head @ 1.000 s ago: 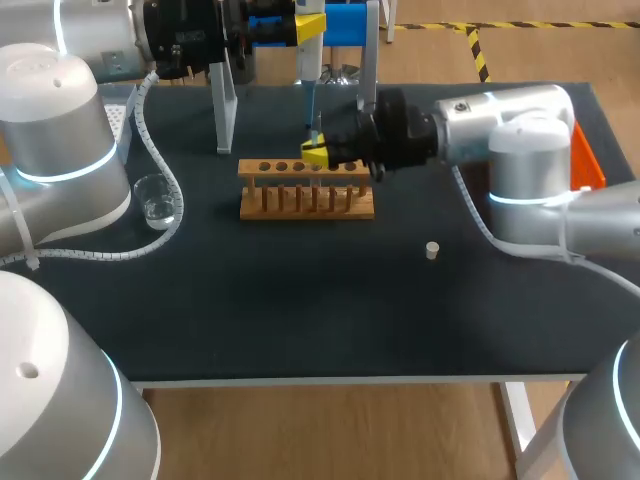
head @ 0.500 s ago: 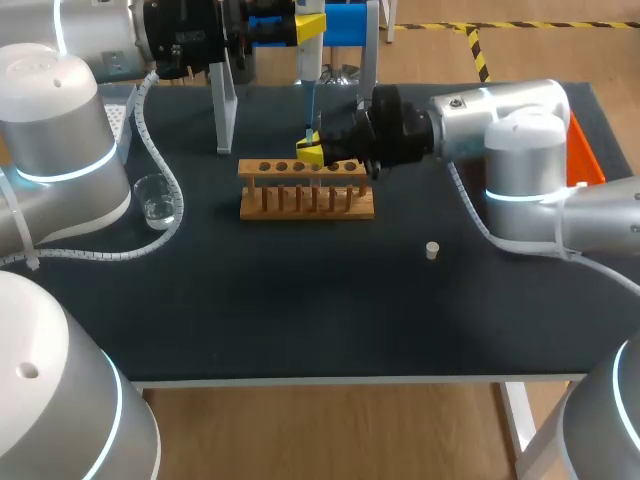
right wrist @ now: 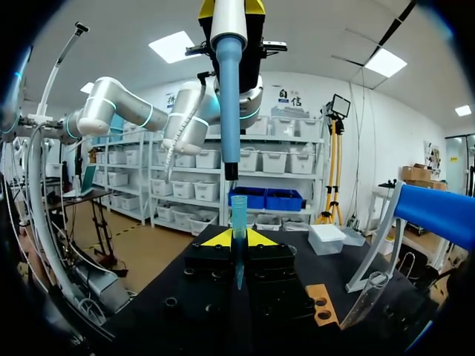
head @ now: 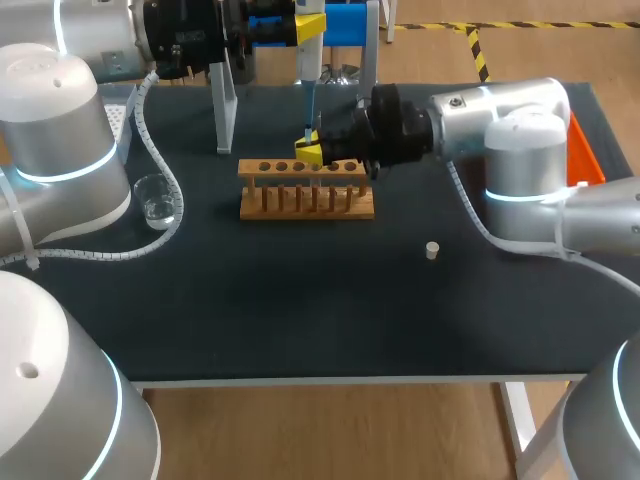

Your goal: Invert the test tube, pick up the pipette, mount the tip to pipette, aspirate from beaker and dispense into the tube, eject the tip, return the pipette, and cap with the stopper.

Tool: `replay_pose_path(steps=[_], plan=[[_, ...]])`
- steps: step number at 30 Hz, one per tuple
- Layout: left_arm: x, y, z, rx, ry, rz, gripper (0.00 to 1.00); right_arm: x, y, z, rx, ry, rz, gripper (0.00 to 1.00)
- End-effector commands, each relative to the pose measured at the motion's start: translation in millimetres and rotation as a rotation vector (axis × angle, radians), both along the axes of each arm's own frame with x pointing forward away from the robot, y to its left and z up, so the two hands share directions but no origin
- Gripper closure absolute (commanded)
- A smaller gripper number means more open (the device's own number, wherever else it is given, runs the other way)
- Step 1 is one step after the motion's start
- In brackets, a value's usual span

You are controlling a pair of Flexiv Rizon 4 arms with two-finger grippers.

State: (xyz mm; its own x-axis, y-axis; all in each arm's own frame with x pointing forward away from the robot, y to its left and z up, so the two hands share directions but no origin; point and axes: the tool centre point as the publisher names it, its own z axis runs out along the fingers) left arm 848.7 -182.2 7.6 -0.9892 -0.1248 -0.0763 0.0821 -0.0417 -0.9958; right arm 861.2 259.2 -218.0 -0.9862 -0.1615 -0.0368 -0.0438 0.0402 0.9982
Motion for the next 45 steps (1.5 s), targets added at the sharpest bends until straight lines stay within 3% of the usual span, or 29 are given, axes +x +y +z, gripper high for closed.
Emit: replay_pose_path(steps=[1,45], plan=[[0.1,1,0.4,0.000,0.000,-0.002,1.00,-1.7,-1,2,-0.002,-0.004,-0.004,1.00],[0.1,1,0.4,0.000,0.000,-0.002,1.00,-2.4,2,12,0.011,-0.021,0.002,1.00]])
